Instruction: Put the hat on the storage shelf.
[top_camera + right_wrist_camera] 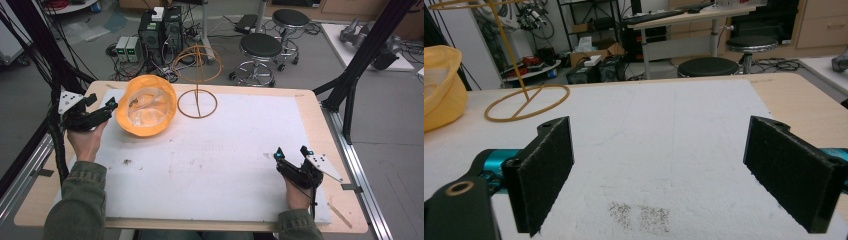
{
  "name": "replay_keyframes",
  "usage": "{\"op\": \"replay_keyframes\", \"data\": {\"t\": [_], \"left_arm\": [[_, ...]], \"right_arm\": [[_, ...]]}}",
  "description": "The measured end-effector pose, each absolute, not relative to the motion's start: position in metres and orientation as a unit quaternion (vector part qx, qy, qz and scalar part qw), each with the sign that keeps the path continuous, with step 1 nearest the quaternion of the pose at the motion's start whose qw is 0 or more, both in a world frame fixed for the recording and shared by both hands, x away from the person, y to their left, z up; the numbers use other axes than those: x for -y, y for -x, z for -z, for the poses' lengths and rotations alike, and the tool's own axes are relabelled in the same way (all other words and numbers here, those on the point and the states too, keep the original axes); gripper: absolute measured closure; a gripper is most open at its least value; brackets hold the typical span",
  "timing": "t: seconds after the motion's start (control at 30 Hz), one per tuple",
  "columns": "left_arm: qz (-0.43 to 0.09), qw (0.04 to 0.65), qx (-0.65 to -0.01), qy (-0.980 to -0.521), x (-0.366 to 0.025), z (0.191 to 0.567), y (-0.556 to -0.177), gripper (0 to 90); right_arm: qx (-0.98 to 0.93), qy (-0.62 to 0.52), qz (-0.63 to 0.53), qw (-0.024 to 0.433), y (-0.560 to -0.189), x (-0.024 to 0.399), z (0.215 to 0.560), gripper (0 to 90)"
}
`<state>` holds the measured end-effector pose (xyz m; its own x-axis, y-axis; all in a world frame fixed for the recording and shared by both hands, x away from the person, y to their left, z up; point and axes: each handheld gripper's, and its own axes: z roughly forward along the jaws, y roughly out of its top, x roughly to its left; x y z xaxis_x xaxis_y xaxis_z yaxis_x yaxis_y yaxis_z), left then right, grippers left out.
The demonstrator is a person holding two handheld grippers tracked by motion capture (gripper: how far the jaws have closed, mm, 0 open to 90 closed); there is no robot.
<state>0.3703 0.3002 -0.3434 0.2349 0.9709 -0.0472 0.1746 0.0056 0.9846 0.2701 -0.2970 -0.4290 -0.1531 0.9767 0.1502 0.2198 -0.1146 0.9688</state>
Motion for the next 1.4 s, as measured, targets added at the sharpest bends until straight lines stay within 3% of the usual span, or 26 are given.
{"op": "replay_keyframes", "data": {"t": [0.37,0.73,1.4], "left_arm": [[-0.364,0.525,-0.503,-0.583,-0.308,0.335,-0.403,30.0],[-0.350,0.497,-0.502,-0.615,-0.307,0.338,-0.436,29.8],[-0.308,0.465,-0.529,-0.639,-0.301,0.384,-0.477,34.3]], "right_arm": [[-0.557,-0.539,-0.517,0.364,-0.272,0.297,0.430,11.5],[-0.564,-0.532,-0.513,0.368,-0.273,0.294,0.431,11.5],[-0.571,-0.536,-0.518,0.345,-0.277,0.293,0.434,11.5]]}}
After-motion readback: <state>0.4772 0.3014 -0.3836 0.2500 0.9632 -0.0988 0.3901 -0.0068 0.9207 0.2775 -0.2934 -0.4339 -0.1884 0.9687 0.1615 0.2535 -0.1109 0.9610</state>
